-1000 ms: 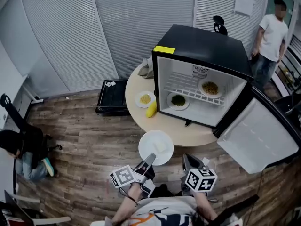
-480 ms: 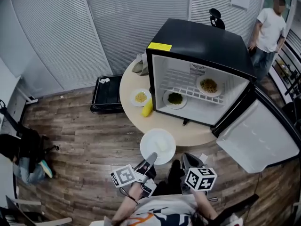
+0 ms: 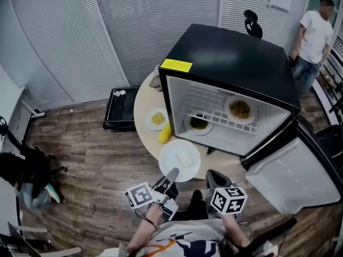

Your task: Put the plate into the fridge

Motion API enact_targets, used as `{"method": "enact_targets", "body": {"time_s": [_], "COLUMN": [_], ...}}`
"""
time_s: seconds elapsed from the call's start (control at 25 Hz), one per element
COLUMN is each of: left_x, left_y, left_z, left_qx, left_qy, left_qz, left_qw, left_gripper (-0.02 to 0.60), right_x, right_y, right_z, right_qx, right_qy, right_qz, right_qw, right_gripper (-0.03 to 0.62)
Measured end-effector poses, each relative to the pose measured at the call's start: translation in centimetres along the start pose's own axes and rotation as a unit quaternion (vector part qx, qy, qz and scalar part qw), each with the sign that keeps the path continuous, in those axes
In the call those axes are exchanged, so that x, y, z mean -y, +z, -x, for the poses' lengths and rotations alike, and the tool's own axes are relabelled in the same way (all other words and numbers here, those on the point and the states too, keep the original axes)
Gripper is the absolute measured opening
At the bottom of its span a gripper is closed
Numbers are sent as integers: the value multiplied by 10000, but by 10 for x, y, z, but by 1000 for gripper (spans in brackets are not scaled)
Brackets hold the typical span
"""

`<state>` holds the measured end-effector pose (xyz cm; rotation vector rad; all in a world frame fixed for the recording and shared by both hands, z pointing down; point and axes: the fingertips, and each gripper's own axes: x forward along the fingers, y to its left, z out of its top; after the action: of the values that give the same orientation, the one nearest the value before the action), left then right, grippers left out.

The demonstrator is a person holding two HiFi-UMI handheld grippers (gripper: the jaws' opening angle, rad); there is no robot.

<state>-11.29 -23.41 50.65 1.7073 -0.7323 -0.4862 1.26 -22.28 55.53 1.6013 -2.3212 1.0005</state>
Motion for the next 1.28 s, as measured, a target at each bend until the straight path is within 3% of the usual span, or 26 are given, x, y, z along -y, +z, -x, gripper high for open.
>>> {"method": "enact_targets", "body": {"time_s": [0.16, 0.32, 0.76, 1.12, 1.28], "left_x": [-2, 11, 7, 1, -2], "left_y": [13, 23, 57, 78, 84], "left_z": [-31, -65, -133, -182, -200], "left_qx": [-97, -149, -315, -228, -338], "left_qy": [73, -192, 20, 113, 307], "left_qz": [-70, 84, -296, -187, -448], "left_qw": [9999, 9997, 9991, 9995, 9980], "left_gripper": [29, 29, 29, 29, 29], "right_x": [15, 27, 43, 49, 53], "right_y": [20, 32, 57, 62, 64], "right_z": [-15, -27, -47, -55, -56], "right_qx": [-8, -37, 6, -42, -49], "right_qy": [45, 90, 267, 365, 364], "right_qz": [19, -12, -48, -60, -87], "right_qw": [10000, 10000, 9996, 9993, 9993], "right_gripper": [15, 15, 15, 15, 15]}}
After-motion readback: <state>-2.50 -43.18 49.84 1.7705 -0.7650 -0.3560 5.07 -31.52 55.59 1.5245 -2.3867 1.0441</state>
